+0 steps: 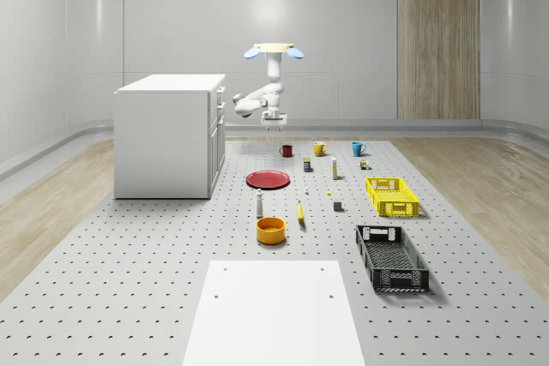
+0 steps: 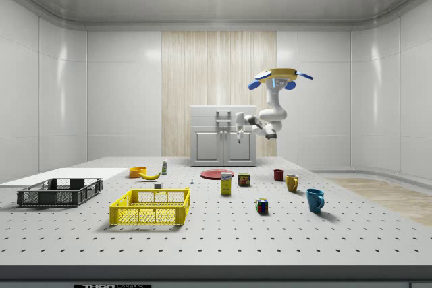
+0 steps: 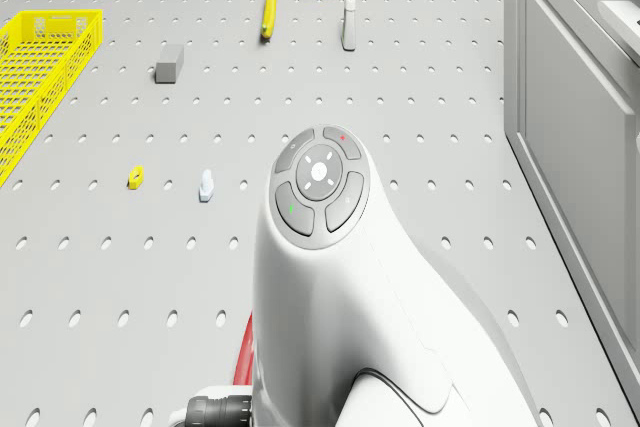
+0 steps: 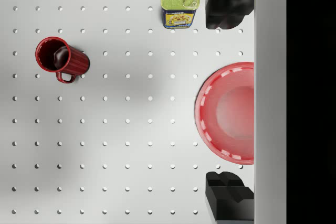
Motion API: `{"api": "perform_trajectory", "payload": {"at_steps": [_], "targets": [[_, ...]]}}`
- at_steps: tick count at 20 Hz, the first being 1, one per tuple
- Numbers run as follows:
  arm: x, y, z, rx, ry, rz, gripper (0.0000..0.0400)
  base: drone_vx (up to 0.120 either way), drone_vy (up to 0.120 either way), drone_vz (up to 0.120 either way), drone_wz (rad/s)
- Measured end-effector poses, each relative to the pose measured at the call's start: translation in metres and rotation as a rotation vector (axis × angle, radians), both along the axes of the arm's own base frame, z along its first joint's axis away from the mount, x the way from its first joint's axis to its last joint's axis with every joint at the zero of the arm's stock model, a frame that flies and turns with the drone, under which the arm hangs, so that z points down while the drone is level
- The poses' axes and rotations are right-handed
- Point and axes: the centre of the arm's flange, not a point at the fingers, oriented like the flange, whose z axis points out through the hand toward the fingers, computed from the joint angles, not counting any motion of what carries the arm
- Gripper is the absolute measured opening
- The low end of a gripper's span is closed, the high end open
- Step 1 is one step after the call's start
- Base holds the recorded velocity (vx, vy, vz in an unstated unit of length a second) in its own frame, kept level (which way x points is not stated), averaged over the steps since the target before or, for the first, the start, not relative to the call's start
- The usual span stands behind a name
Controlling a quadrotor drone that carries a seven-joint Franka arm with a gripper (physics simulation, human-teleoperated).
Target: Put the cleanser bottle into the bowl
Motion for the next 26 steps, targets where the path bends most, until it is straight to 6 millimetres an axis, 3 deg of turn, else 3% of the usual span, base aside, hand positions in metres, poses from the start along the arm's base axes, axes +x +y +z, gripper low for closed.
{"api": "perform_trajectory", "payload": {"at_steps": [26], "targets": [[0.0000,-0.0001,-0.0001,-0.002,0.000,0.000,0.0400,0.120,-0.008,-0.003,0.000]]}}
